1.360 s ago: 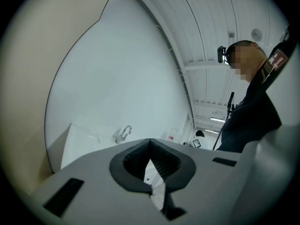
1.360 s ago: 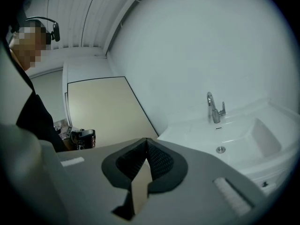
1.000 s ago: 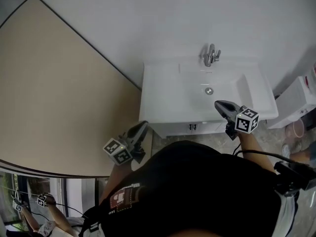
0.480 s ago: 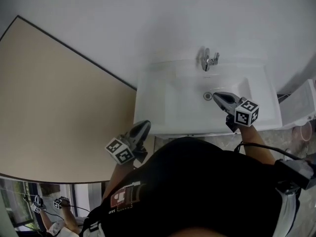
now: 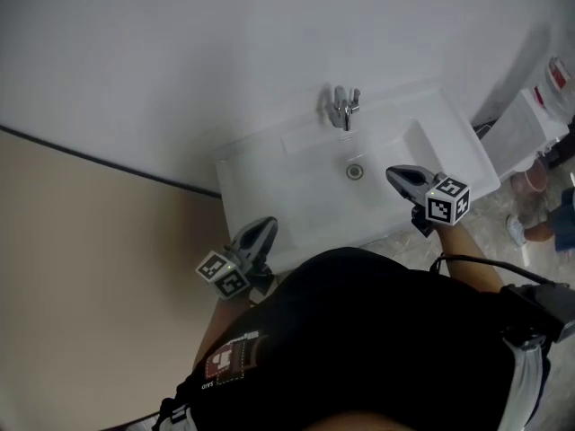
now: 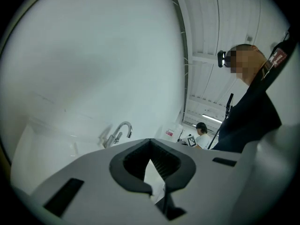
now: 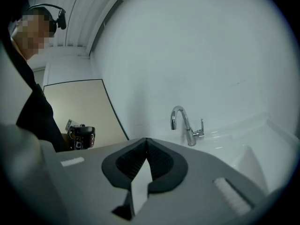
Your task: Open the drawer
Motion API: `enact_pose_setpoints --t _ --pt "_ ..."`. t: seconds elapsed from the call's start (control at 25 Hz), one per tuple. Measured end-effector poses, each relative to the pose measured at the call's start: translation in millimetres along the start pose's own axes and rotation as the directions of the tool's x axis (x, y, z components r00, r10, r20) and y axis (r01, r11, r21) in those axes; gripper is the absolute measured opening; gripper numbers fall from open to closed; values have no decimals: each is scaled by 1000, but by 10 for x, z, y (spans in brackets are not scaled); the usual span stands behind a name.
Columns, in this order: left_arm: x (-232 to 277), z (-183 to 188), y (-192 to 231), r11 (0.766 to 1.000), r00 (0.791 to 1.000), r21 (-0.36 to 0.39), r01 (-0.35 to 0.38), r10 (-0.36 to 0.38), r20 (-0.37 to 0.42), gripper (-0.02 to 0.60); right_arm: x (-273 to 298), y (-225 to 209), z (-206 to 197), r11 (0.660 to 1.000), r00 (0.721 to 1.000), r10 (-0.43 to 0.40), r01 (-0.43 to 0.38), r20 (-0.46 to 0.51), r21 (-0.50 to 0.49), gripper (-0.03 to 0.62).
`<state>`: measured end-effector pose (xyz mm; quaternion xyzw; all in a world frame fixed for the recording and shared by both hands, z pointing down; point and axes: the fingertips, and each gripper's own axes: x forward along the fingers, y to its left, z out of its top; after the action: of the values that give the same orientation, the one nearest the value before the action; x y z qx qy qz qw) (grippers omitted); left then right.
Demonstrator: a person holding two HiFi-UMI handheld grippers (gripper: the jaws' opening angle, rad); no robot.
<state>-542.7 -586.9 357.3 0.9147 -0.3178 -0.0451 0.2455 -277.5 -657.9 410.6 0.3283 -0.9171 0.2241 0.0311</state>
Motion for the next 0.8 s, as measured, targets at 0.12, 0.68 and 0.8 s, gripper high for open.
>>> enact_pose_setpoints --t 0.12,0.68,0.8 --pt "-37 126 310 996 996 -13 90 -90 -27 -12 88 189 54 996 995 -94 94 22 1 -3" --pt "225 204 640 940 928 -4 341 -337 -157 -12 186 535 -106 950 950 -313 313 16 14 -3" --pt "368 87 441 933 918 26 358 -347 -192 -12 -54 389 -161 945 944 -328 327 40 30 -3"
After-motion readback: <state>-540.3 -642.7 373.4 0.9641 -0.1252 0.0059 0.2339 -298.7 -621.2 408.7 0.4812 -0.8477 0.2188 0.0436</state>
